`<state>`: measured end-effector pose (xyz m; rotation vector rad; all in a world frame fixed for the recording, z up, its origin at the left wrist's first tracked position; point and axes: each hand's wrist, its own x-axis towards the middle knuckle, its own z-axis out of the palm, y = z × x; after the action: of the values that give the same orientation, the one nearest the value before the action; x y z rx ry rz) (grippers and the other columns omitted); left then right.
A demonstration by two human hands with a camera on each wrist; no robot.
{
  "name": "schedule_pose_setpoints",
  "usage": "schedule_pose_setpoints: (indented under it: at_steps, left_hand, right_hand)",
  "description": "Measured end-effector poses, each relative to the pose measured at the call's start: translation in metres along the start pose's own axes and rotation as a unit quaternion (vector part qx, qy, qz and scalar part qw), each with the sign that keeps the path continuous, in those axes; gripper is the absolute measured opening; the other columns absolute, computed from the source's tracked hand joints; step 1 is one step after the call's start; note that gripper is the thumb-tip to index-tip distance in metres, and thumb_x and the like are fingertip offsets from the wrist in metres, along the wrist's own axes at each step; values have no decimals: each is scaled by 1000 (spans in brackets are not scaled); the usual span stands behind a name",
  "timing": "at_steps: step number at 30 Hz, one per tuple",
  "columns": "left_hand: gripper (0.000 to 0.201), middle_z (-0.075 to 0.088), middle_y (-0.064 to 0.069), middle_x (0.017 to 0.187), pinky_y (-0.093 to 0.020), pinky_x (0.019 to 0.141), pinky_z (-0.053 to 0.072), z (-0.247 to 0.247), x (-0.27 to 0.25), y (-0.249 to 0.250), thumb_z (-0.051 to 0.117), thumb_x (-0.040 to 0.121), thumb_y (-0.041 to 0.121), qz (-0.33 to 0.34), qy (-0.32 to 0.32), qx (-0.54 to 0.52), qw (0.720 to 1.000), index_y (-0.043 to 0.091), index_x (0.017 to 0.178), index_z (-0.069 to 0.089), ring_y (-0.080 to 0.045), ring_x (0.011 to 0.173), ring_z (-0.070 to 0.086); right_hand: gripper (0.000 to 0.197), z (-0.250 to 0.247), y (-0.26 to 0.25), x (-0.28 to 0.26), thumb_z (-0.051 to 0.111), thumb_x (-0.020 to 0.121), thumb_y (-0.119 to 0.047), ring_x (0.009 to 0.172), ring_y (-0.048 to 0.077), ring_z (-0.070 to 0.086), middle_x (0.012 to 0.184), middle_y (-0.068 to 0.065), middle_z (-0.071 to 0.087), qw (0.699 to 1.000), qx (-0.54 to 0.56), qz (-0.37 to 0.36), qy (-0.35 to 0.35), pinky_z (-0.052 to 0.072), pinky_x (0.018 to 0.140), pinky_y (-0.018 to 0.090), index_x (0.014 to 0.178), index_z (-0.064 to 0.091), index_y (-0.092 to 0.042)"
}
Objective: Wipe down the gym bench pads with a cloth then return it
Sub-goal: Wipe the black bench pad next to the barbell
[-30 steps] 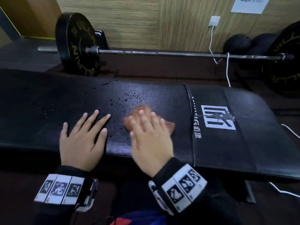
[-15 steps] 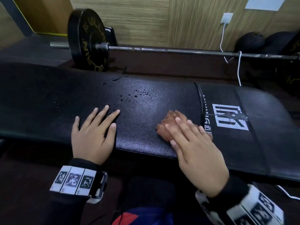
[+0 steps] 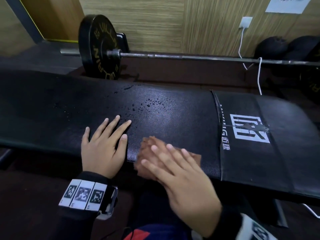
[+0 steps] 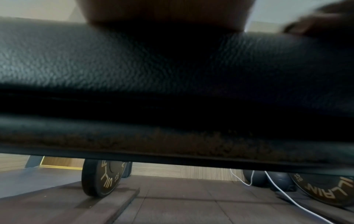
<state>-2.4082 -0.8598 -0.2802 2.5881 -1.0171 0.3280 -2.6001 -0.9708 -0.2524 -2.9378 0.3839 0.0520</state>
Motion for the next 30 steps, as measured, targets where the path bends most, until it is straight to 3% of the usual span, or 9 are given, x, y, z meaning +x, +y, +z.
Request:
schedule_pose_setpoints:
  at_steps: [5, 8, 10, 15, 18, 20, 23, 25, 30]
  left_hand:
    - [46, 44, 15, 144, -49, 114, 15, 4, 0, 0, 26, 92, 45, -6, 9, -5, 1000, 46, 132, 49, -11, 138, 34]
    - [47, 42, 15, 145, -48, 114, 13, 4, -1, -1, 24, 92, 47, -9, 6, -5, 1000, 47, 132, 48, -10, 139, 32]
    - [48, 41, 15, 146, -48, 115, 13, 3, -1, -1, 23, 92, 48, -13, 5, -7, 1000, 45, 133, 48, -10, 139, 30]
    - [53, 36, 13, 149, -43, 117, 3, 1, -6, 4, 21, 93, 46, -53, 3, -63, 997, 32, 138, 47, -4, 141, 23]
    - [52, 36, 5, 151, -44, 117, -3, -1, -19, 21, 29, 95, 42, -104, 23, -122, 987, 20, 139, 45, -8, 143, 21]
    - [53, 38, 0, 149, -48, 116, -2, -2, -30, 43, 33, 94, 41, -135, 56, -162, 976, 14, 139, 44, -12, 143, 22]
    - [64, 38, -4, 149, -50, 115, 2, 0, -39, 82, 30, 88, 47, -138, 82, -193, 968, 11, 139, 41, -16, 141, 25]
    - [64, 35, -5, 151, -50, 116, 3, 6, -41, 104, 32, 88, 46, -136, 75, -169, 973, 10, 141, 38, -18, 142, 23]
    - [76, 20, -12, 155, -49, 117, -2, 19, -46, 124, 27, 84, 52, -176, 63, -93, 978, 5, 143, 30, -24, 146, 3]
  right_hand:
    - [49, -12, 31, -6, 30, 90, -43, 137, 21, 34, 150, -9, 32, 998, 31, 56, 5, 27, 111, 44, 138, 39, -42]
    - [51, -12, 30, 15, 18, 92, -48, 144, 18, 17, 155, -13, 17, 995, 32, 99, 14, 11, 115, 39, 142, 25, -45]
    - [52, -9, 22, 32, 21, 92, -44, 144, 21, 16, 156, -9, 17, 994, 29, 101, 38, 9, 115, 40, 144, 27, -41]
    - [47, 1, -9, 40, 33, 93, -37, 138, 28, 31, 152, -3, 31, 999, 16, 1, 32, 21, 113, 46, 140, 39, -34]
    - [50, 3, -2, 33, 30, 94, -42, 144, 21, 14, 156, -7, 16, 996, 44, -68, 25, 5, 117, 39, 144, 28, -37]
    - [51, 0, 8, 25, 35, 94, -42, 145, 16, 12, 156, -7, 16, 990, 105, -87, 40, 0, 117, 34, 144, 31, -33]
    - [42, -8, 25, 12, 43, 92, -27, 140, 17, 28, 148, -2, 38, 977, 158, -33, 138, 15, 117, 41, 132, 53, -17]
    - [36, -11, 42, 7, 46, 93, -19, 139, 19, 31, 144, 0, 44, 972, 149, 28, 179, 14, 116, 42, 126, 58, -13]
    - [43, -10, 70, 4, 39, 97, -28, 143, 18, 19, 152, -3, 30, 979, 73, 146, 118, 7, 116, 45, 139, 43, -17]
